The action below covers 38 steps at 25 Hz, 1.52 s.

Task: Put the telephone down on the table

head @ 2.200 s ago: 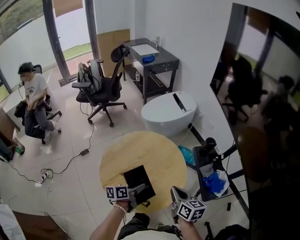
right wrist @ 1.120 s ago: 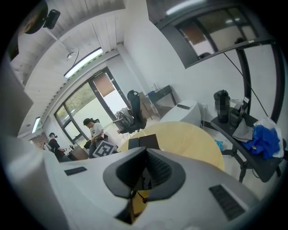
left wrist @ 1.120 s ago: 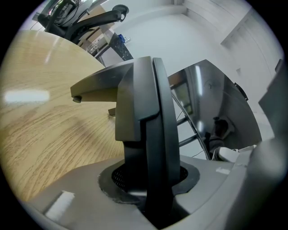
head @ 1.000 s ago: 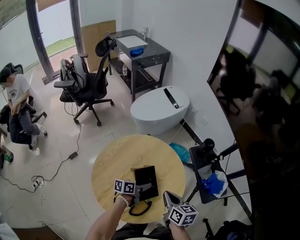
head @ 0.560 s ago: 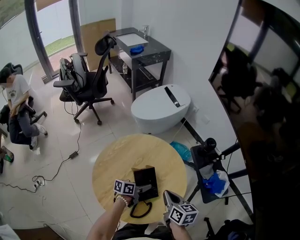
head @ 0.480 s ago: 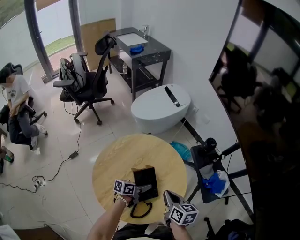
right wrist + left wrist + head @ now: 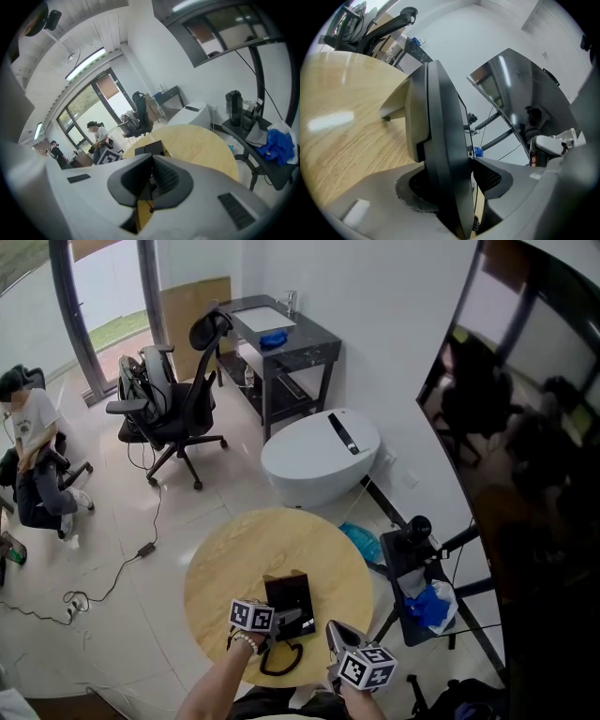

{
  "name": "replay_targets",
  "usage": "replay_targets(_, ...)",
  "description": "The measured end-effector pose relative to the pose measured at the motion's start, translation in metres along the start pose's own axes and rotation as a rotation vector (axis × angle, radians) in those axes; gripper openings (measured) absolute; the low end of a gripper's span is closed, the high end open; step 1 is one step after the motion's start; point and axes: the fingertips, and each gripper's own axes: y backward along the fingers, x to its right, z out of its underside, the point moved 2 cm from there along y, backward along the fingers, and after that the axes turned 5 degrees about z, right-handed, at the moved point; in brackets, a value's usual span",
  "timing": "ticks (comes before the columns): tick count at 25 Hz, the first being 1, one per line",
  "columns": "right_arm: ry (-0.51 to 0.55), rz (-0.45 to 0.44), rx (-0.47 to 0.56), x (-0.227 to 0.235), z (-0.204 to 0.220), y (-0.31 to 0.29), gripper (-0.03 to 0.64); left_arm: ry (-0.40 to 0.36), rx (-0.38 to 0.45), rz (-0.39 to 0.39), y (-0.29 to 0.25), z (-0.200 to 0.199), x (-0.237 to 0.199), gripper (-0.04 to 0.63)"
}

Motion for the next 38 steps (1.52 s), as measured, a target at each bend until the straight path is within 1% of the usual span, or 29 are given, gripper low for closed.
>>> replay_targets(2,0.003,-0.004,-0.001,0.000,0.000,0.000,0.000,-0.018,-0.002,-0.035,0.001,-0.001,-0.002,0.272)
replay_targets(4,0.005,-0.008,-0.003,-0.001,0.000,0.000,0.000,-0.047,-0.005,-0.095,0.004,-0.001,-0.009,0.299)
replay_targets(6,0.008,-0.013,-0.007,-0.002,0.002,-0.001,0.000,-0.072,-0.002,-0.146,0.008,-0.001,-0.015,0.354)
replay_targets(8,0.012,-0.018,-0.011,-0.003,0.003,0.000,0.000,-0.091,0.008,-0.180,0.011,-0.003,-0.017,0.369)
replay_targets(10,0.021,-0.022,-0.018,-0.004,0.005,0.002,0.000,-0.084,0.017,-0.220,0.014,-0.003,-0.018,0.396)
replay_targets(12,0.033,-0.024,-0.024,-0.002,0.005,0.006,0.000,-0.033,0.044,-0.247,0.022,-0.001,-0.016,0.405)
replay_targets(13,0.039,-0.024,-0.025,0.001,0.004,0.009,0.000,0.000,0.078,-0.248,0.030,-0.001,-0.011,0.403)
replay_targets(15,0.048,-0.016,-0.024,0.010,0.002,0.016,0.000,0.053,0.184,-0.246,0.056,-0.004,0.001,0.403)
replay_targets(17,0.060,-0.005,-0.024,0.021,0.000,0.024,0.000,0.082,0.300,-0.264,0.091,-0.003,0.014,0.403)
replay_targets(19,0.080,0.002,-0.025,0.032,-0.003,0.034,0.000,0.092,0.398,-0.302,0.125,0.002,0.027,0.398)
replay_targets(21,0.104,0.000,-0.026,0.041,-0.005,0.042,0.000,0.084,0.483,-0.333,0.153,0.008,0.047,0.341)
replay_targets(22,0.114,-0.005,-0.027,0.043,-0.006,0.046,0.000,0.079,0.526,-0.342,0.165,0.011,0.060,0.279)
replay_targets(24,0.133,-0.023,-0.025,0.046,-0.006,0.054,0.000,0.075,0.605,-0.355,0.183,0.018,0.088,0.072)
replay_targets(25,0.142,-0.034,-0.023,0.046,-0.006,0.058,0.000,0.070,0.633,-0.365,0.190,0.021,0.102,0.024)
replay_targets(26,0.150,-0.047,-0.022,0.046,-0.004,0.062,0.000,0.058,0.651,-0.379,0.194,0.024,0.116,0.000)
replay_targets(30,0.182,-0.114,0.003,0.038,0.001,0.083,0.000,-0.050,0.692,-0.426,0.199,0.040,0.176,0.000)
replay_targets(33,0.197,-0.168,0.024,0.029,0.009,0.105,0.000,-0.106,0.672,-0.456,0.194,0.064,0.215,0.000)
replay_targets(36,0.222,-0.213,0.023,0.021,0.022,0.122,0.000,-0.124,0.655,-0.485,0.188,0.091,0.242,0.000)
replay_targets(38,0.224,-0.245,0.016,0.014,0.030,0.132,0.000,-0.097,0.672,-0.493,0.188,0.105,0.254,0.000)
